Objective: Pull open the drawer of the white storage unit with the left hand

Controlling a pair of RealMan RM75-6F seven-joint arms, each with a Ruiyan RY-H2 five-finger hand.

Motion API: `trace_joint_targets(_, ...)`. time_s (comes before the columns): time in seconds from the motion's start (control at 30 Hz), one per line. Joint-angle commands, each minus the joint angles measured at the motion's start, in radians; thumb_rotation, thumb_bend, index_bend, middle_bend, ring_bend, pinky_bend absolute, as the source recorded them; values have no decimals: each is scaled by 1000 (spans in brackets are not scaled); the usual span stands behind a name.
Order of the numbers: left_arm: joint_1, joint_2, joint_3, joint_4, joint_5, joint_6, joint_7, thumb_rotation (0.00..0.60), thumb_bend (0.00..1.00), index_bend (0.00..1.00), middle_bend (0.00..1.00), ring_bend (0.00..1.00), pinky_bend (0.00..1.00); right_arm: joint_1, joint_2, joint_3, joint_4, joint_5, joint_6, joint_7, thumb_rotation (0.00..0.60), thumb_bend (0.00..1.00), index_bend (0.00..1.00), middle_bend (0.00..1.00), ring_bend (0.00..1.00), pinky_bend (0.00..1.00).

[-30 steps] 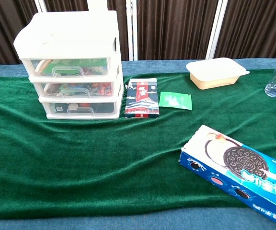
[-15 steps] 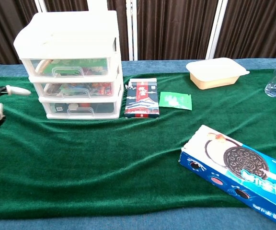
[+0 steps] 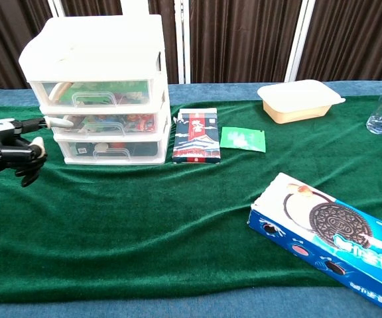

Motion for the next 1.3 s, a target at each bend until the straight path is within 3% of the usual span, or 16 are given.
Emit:
trace_joint_targets(0.03, -21, -13, -12, -4, -27, -30, 9, 600, 917, 115, 948, 819, 718, 0, 3, 2, -1, 0, 2, 8, 600, 79, 82, 0, 0, 47)
trace_joint_targets(0.73, -102, -114, -47, 88, -150, -103, 118, 600, 916, 105, 948, 819, 718, -1, 18, 0, -4, -9, 5, 45, 600, 79, 81, 0, 0, 47)
trace_joint_targets(1.3, -130, -168, -68, 121, -170, -110, 155, 600, 917, 80, 948, 819, 718, 0, 24, 1, -6, -6, 2, 61, 600, 80, 80, 0, 0, 47)
